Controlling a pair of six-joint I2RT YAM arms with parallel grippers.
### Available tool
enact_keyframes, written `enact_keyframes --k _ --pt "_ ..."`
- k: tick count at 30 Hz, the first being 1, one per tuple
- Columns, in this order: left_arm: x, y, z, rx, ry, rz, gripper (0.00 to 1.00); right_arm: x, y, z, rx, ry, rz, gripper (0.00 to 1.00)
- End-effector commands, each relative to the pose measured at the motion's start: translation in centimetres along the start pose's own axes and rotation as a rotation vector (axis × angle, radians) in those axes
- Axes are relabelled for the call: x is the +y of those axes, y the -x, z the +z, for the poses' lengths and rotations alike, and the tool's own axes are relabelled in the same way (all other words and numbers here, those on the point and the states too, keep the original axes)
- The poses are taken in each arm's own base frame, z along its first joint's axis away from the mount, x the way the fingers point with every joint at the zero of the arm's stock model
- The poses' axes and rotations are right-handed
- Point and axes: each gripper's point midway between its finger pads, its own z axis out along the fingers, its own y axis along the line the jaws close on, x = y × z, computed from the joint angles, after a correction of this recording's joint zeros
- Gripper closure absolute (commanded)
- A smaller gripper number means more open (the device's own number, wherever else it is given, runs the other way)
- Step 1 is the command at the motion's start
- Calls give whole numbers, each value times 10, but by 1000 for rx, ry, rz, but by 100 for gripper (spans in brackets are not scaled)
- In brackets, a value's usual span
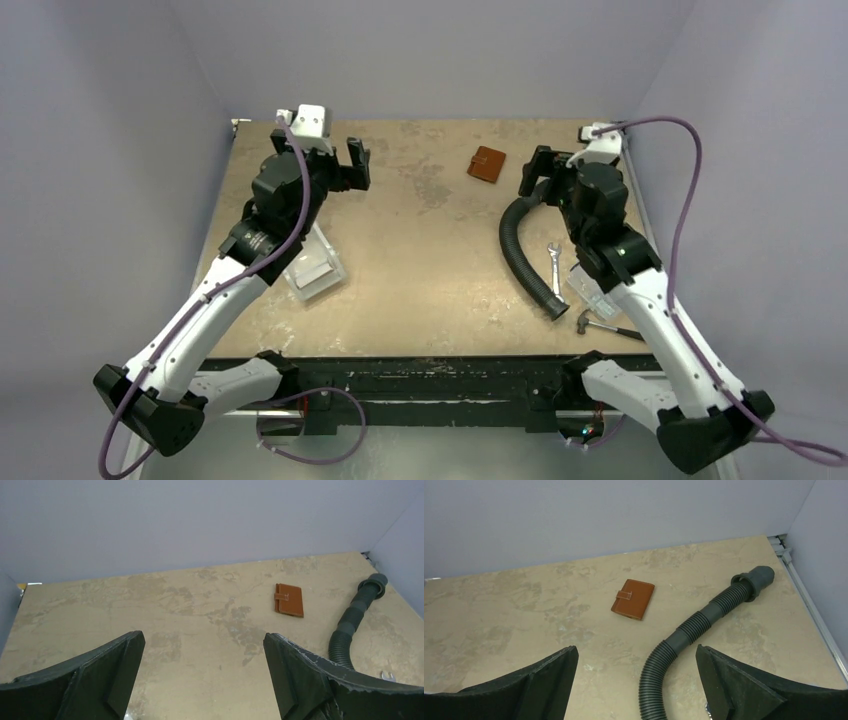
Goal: Put the credit cards into the card holder
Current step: Move the card holder to the center of the board.
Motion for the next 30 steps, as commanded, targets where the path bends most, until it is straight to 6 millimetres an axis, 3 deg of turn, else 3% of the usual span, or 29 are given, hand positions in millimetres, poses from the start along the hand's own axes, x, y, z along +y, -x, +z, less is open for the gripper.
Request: enact_keyframes --k 1,5,12,16,21,23,26,30 --pt "-12 -11 7 7 -56 -3 1 9 2 35 -10 -34 3 1" --pt "-13 -21 11 26 -57 14 0 39 -1 68 -25 73 7 1" --pt "-18 -36 18 57 -74 10 0 55 -33 136 45 81 70 1" --pt "-27 -44 21 78 -116 -1 0 50 -55 185 109 99 178 1" --pt "-32 -51 25 97 -139 12 0 50 -96 250 227 27 191 1" --pt "-34 -52 25 98 -152 10 0 51 -98 269 235 9 204 1" --pt "-36 -53 25 101 -158 7 0 51 -108 292 258 -25 208 1" --pt "-36 -56 26 106 -159 5 0 31 -132 308 297 -118 250 3"
